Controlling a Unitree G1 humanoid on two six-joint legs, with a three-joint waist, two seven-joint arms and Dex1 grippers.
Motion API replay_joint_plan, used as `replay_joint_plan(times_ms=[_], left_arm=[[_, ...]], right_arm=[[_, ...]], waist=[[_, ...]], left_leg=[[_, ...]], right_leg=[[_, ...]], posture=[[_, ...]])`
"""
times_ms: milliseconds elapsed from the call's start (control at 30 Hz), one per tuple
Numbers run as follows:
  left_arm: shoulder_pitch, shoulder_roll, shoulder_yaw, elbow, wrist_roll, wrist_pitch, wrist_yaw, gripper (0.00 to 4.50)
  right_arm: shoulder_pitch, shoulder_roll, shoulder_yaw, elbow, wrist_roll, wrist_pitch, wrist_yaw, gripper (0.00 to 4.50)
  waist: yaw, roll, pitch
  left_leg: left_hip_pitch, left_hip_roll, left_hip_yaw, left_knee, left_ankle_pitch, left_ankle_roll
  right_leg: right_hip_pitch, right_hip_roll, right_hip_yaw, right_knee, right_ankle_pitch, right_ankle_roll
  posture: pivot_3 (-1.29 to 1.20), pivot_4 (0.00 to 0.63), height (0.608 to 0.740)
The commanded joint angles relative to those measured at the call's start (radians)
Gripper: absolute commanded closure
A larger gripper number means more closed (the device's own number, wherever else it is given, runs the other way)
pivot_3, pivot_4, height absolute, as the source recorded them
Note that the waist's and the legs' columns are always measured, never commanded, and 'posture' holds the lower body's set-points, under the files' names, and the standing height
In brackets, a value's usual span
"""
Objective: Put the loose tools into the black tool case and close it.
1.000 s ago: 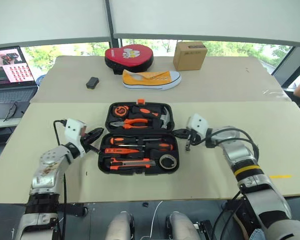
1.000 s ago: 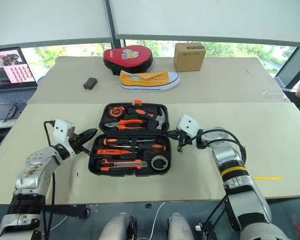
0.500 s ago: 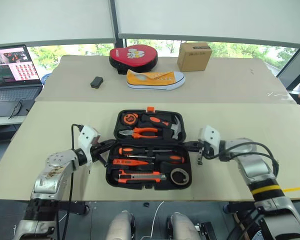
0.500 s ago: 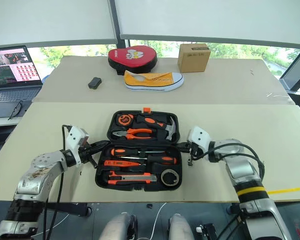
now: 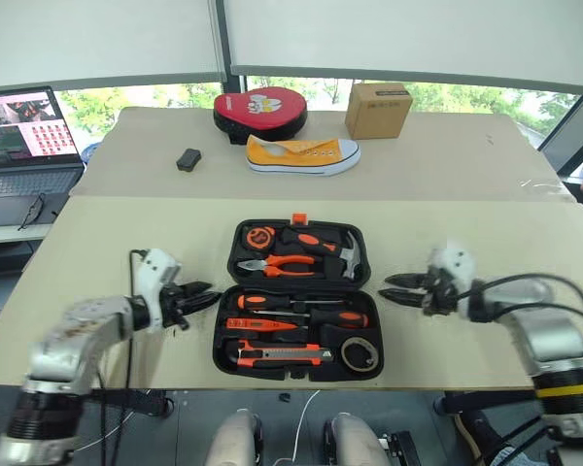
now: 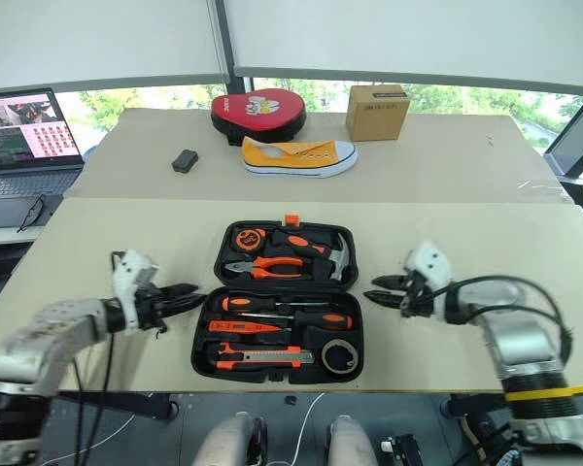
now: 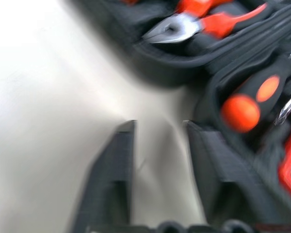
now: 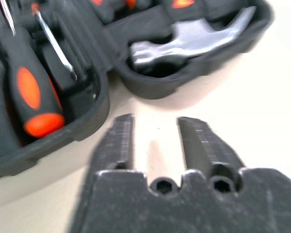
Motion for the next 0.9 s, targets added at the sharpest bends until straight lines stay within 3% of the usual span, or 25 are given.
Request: replay_joint_plan(times_ms=[33, 100, 167, 267, 433, 567, 767, 800, 900], left_arm=[[-0.14, 0.043, 0.009, -0.009, -0.086, 0.202, 0.007, 0.89], [-0.219, 0.037, -0.017, 0.018, -0.079, 0.287, 0.046, 0.12], [-0.312, -0.025, -0.018, 0.079, -0.062, 0.335, 0.124, 0.0], [-0.404, -0.078, -0.064, 0.13, -0.036, 0.376, 0.174, 0.0], [-0.465, -0.115, -0.145, 0.191, 0.023, 0.363, 0.217, 0.0], [-0.487, -0.149, -0.182, 0.227, 0.056, 0.341, 0.232, 0.0], [-0.484, -0.162, -0.174, 0.233, 0.071, 0.336, 0.245, 0.0], [-0.483, -0.162, -0.175, 0.234, 0.073, 0.335, 0.246, 0.0], [-0.496, -0.183, -0.15, 0.242, 0.078, 0.315, 0.274, 0.69]], right_arm=[[-0.146, -0.061, 0.023, -0.085, 0.059, 0.361, -0.068, 1.24], [-0.23, -0.072, 0.061, -0.084, 0.089, 0.536, -0.085, 0.57], [-0.334, -0.044, 0.099, -0.037, 0.1, 0.676, -0.12, 0.1], [-0.46, 0.002, 0.16, 0.061, 0.079, 0.765, -0.167, 0.1], [-0.553, 0.052, 0.235, 0.189, 0.034, 0.743, -0.215, 0.1], [-0.59, 0.087, 0.286, 0.262, -0.01, 0.701, -0.242, 0.1], [-0.603, 0.124, 0.312, 0.308, -0.029, 0.702, -0.264, 0.1], [-0.603, 0.13, 0.32, 0.32, -0.04, 0.693, -0.274, 0.33], [-0.607, 0.144, 0.334, 0.368, -0.076, 0.672, -0.301, 1.06]], waist=[[0.0, 0.0, 0.0], [0.001, 0.0, 0.0], [0.001, 0.0, 0.0], [0.0, -0.002, 0.001], [-0.003, -0.002, 0.001], [-0.002, -0.002, 0.001], [-0.003, -0.002, 0.001], [-0.003, -0.002, 0.001], [-0.003, -0.002, 0.001]], left_leg=[[0.0, 0.0, 0.0, 0.0, 0.0, 0.0], [0.001, -0.001, 0.0, 0.0, 0.0, 0.0], [0.001, -0.002, -0.001, 0.0, 0.0, 0.0], [-0.001, -0.003, -0.001, 0.0, 0.0, 0.0], [-0.005, -0.004, 0.0, 0.0, 0.0, 0.0], [-0.016, -0.004, 0.0, 0.004, 0.001, 0.0], [-0.018, -0.004, 0.0, 0.006, 0.001, 0.0], [-0.018, -0.004, 0.0, 0.007, 0.001, 0.0], [-0.018, -0.004, 0.0, 0.007, 0.001, 0.0]], right_leg=[[0.0, 0.0, 0.0, 0.0, 0.0, 0.0], [0.0, 0.0, 0.0, 0.0, 0.0, 0.0], [0.001, 0.001, 0.0, 0.0, 0.0, 0.0], [0.0, 0.001, 0.0, 0.0, 0.0, 0.0], [-0.005, 0.0, 0.002, -0.001, 0.0, 0.0], [-0.017, 0.0, 0.002, 0.005, 0.0, 0.0], [-0.017, 0.0, 0.002, 0.005, 0.0, 0.001], [-0.016, 0.0, 0.002, 0.005, 0.0, 0.001], [-0.016, 0.0, 0.002, 0.005, 0.0, 0.001]], posture=[[0.0, 0.15, 0.74], [0.0, 0.15, 0.74], [0.0, 0.15, 0.74], [0.0, 0.15, 0.74], [0.0, 0.15, 0.74], [0.0, 0.15, 0.74], [0.0, 0.15, 0.74], [0.0, 0.15, 0.74], [0.0, 0.15, 0.74]])
